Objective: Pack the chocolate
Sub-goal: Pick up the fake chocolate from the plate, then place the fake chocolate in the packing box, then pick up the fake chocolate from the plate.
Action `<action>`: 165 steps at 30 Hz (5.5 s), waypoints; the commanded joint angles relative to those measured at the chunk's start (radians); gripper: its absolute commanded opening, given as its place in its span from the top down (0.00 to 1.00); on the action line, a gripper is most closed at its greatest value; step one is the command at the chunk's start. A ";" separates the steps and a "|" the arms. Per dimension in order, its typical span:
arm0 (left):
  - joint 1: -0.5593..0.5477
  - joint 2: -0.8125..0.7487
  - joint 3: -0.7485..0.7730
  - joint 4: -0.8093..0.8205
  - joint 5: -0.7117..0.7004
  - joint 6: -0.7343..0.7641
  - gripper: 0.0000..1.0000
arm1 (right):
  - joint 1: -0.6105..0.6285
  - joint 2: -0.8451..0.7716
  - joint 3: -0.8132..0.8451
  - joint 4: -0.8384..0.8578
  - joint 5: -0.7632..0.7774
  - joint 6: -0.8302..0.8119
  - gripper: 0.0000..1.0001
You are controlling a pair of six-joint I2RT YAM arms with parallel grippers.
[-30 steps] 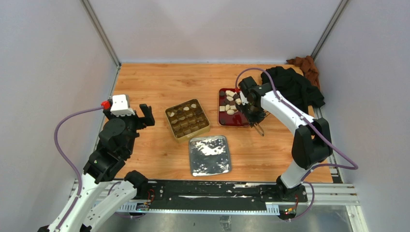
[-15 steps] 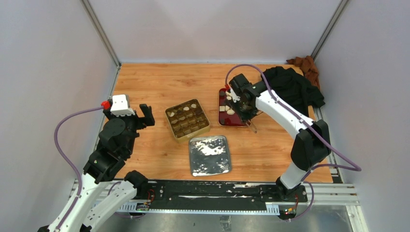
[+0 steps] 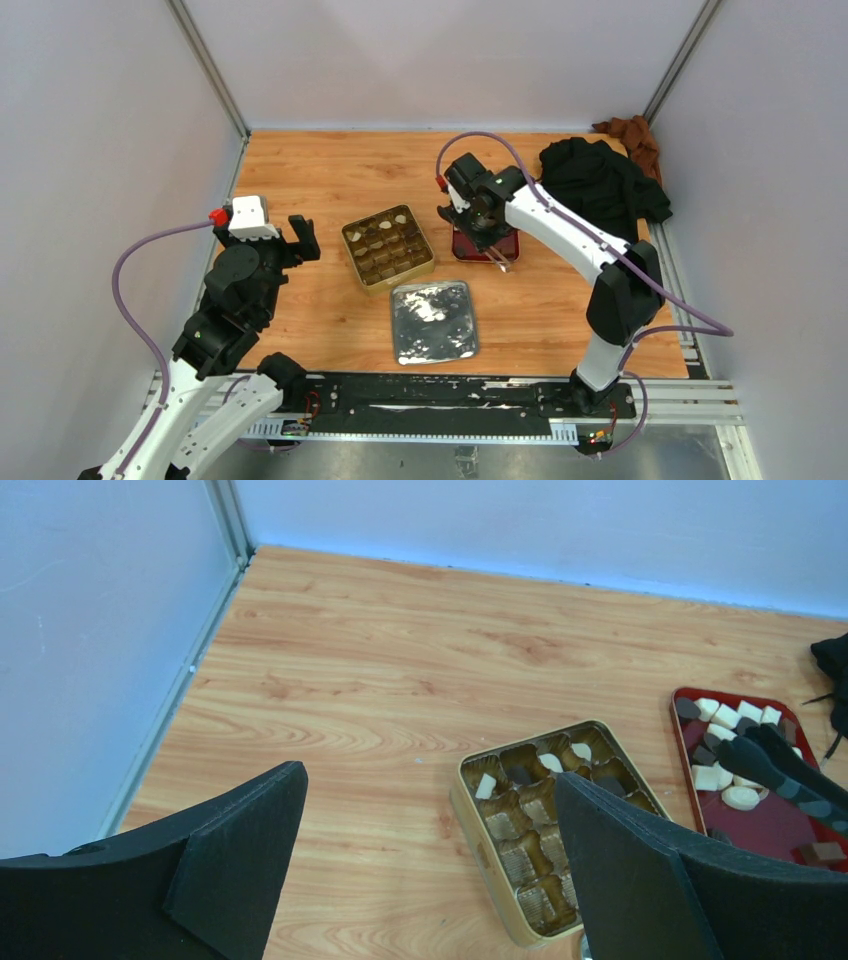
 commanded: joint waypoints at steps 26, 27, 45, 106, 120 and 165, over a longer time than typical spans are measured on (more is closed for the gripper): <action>0.005 -0.007 -0.011 0.021 0.002 0.000 0.00 | 0.197 0.230 0.261 -0.030 -0.067 0.009 0.76; 0.005 -0.007 -0.012 0.022 0.002 0.000 0.00 | 0.200 0.238 0.268 -0.030 -0.069 0.008 0.76; 0.005 -0.012 -0.013 0.022 0.002 0.001 0.00 | 0.224 0.322 0.329 -0.030 -0.101 0.003 0.74; 0.005 -0.017 -0.012 0.022 0.001 0.002 0.00 | 0.164 0.063 0.114 -0.065 0.082 0.019 0.65; 0.005 -0.012 -0.012 0.022 0.003 0.000 0.00 | 0.035 -0.076 -0.076 -0.067 0.108 0.024 0.65; 0.002 -0.009 -0.011 0.022 0.008 0.000 0.00 | -0.203 -0.169 -0.370 -0.052 0.031 0.023 0.61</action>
